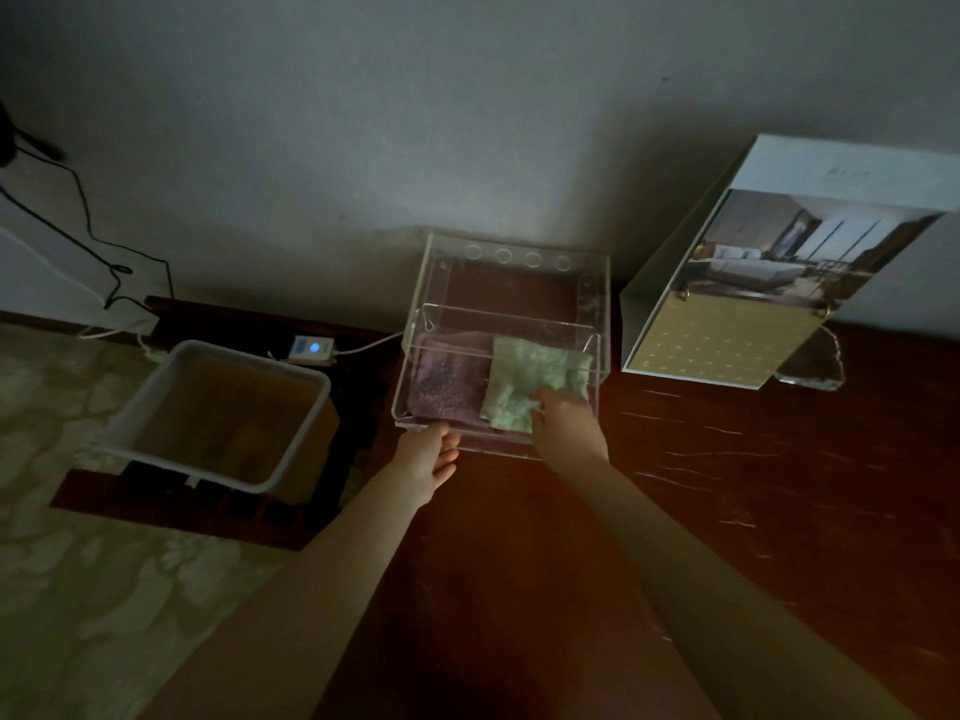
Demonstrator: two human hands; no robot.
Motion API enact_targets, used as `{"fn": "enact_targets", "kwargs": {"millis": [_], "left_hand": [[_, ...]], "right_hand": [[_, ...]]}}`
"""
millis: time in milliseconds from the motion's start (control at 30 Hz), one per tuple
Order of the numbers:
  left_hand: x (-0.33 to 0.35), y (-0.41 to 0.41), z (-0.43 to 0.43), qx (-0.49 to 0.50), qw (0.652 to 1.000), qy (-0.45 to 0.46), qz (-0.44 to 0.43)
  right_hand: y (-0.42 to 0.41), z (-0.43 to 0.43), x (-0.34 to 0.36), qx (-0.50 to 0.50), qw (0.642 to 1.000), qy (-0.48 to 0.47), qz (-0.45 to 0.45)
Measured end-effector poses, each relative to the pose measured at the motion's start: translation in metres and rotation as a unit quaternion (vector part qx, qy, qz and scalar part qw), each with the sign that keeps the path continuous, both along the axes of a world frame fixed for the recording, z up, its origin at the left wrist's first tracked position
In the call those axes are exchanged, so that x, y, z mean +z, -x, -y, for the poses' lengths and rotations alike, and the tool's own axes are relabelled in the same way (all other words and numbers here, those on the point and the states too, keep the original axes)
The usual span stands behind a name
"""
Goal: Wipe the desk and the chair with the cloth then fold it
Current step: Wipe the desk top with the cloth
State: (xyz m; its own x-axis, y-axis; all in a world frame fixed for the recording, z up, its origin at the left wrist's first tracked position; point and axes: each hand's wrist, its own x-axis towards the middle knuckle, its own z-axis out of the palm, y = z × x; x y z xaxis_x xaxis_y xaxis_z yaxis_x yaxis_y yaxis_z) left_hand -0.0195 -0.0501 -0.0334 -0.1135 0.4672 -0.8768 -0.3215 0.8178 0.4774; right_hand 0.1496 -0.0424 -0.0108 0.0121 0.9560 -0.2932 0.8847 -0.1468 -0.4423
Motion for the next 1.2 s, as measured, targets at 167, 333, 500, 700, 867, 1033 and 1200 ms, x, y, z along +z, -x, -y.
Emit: {"fn": "enact_targets", "kwargs": {"millis": [167, 333, 500, 700, 867, 1033, 1200], "left_hand": [[-0.006, 0.006, 0.003, -0.022, 1.000, 0.003, 0.001], [-0.009, 0.012, 0.006, -0.036, 0.999, -0.003, 0.011], [-0.004, 0.012, 0.009, -0.040, 0.999, -0.009, 0.001], [0.000, 0.010, 0.010, -0.052, 0.999, -0.005, -0.007], [0.010, 0.007, 0.011, -0.068, 0.997, 0.000, -0.019], [0.026, 0.002, 0.017, -0.085, 0.996, -0.004, -0.026], [0.031, -0.002, 0.022, -0.094, 0.995, -0.013, -0.028]], "right_hand": [[0.002, -0.003, -0.016, 0.074, 0.986, -0.002, 0.150], [-0.001, -0.009, -0.026, 0.126, 0.967, -0.027, 0.219], [-0.006, -0.018, -0.017, 0.115, 0.976, -0.049, 0.176], [-0.017, -0.016, 0.002, -0.057, 0.995, -0.057, -0.052], [-0.026, -0.009, 0.036, -0.112, 0.978, -0.087, -0.153], [-0.040, 0.002, 0.078, -0.174, 0.944, -0.090, -0.266], [-0.053, 0.018, 0.125, -0.265, 0.876, -0.149, -0.374]]}}
